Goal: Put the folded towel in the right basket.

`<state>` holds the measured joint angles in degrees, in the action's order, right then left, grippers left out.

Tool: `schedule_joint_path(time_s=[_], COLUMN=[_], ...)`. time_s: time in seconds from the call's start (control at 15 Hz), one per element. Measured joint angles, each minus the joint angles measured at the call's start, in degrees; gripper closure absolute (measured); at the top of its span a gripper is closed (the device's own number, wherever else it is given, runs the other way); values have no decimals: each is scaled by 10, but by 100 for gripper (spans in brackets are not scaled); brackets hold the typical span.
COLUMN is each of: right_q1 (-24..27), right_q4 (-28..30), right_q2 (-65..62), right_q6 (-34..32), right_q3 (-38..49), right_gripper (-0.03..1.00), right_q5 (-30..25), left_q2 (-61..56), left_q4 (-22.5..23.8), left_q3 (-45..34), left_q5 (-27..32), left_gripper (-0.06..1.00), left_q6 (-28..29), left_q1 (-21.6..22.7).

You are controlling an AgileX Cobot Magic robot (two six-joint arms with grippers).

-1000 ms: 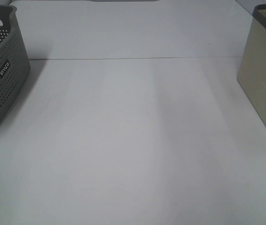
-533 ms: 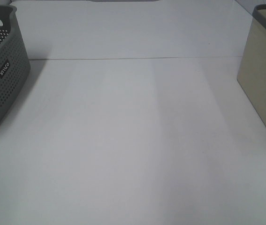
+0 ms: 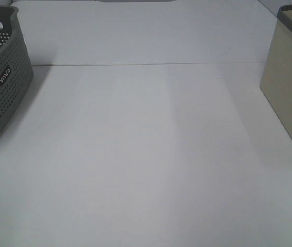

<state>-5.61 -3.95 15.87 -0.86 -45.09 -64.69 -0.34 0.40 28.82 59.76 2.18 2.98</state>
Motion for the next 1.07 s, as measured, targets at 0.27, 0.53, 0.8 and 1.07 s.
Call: schedule_joint_path(time_s=[0.27,0.53,0.8,1.07], right_q1=[0,0,0,0], right_q4=[1,5,4,2], right_q2=[-159,-160,-160,-160], right_q6=[9,41,41,41], right_q3=[77,169,190,190], right_gripper=[6,7,7,7], right_q5=[-27,15,14,14], left_q2=[0,0,0,0], left_q4=[0,0,0,0], left_q3=[0,0,0,0], left_q5=[0,0,0,0], left_gripper=[-5,-5,-5,-5], left_q6=[0,0,0,0], left_q1=[0,0,0,0])
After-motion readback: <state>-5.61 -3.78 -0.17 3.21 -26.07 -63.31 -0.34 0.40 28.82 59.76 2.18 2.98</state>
